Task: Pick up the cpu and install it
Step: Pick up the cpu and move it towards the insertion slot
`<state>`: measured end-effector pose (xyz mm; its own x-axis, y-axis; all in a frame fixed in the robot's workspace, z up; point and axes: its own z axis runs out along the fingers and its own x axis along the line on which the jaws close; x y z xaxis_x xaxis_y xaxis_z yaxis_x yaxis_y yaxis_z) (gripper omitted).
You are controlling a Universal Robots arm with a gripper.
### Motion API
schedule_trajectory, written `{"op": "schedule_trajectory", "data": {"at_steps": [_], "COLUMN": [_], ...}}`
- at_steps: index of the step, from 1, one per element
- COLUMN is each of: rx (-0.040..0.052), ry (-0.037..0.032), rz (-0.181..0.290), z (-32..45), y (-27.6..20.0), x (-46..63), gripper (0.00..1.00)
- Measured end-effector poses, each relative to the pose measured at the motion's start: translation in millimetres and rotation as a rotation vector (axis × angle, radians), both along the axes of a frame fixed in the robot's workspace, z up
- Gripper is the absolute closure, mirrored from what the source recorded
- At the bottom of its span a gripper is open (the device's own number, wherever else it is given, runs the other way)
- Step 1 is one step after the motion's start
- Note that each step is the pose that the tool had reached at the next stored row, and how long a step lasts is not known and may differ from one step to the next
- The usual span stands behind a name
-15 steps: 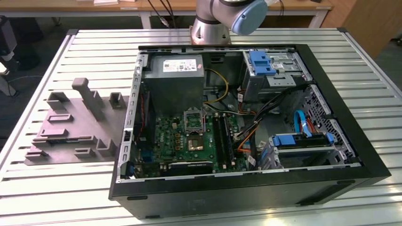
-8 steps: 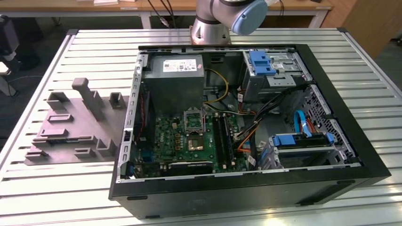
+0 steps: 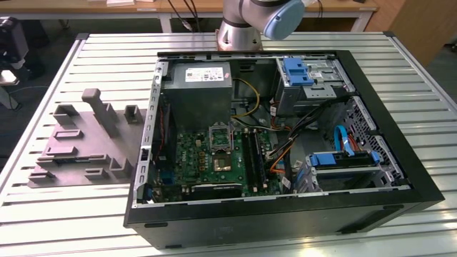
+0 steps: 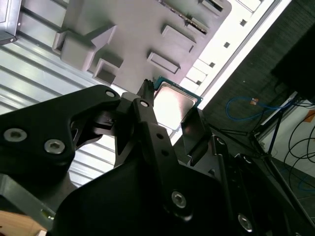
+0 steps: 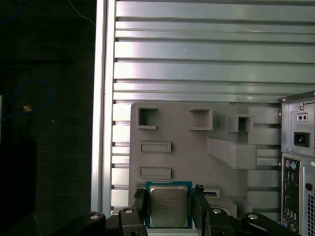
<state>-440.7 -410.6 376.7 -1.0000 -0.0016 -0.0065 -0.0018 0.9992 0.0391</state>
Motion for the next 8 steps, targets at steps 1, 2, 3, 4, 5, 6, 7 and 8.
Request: {"op": "schedule_trajectory", "data": {"at_steps": [1,2,3,4,5,6,7,8], "rx": [-0.0001,0.0000,0.0000,0.0000,0.0000,0.0000,0.0000,0.0000], "ry": [0.0000,-0.0001,-0.0001,0.0000,-0.0001,0.0000,0.0000,0.0000], "rz": [0.000,0.000,0.000,0.000,0.000,0.000,0.000,0.000], "z": [0.0,0.0,0.0,0.0,0.0,0.0,0.0,0.0], "y": [0.0,0.0,0.0,0.0,0.0,0.0,0.0,0.0], "x": [1.0,1.9,2.6,3.3,4.0,4.7,5.5,6.2], "gripper": [0.53,0.53,0.53,0.53,0.53,0.53,0.53,0.53]}}
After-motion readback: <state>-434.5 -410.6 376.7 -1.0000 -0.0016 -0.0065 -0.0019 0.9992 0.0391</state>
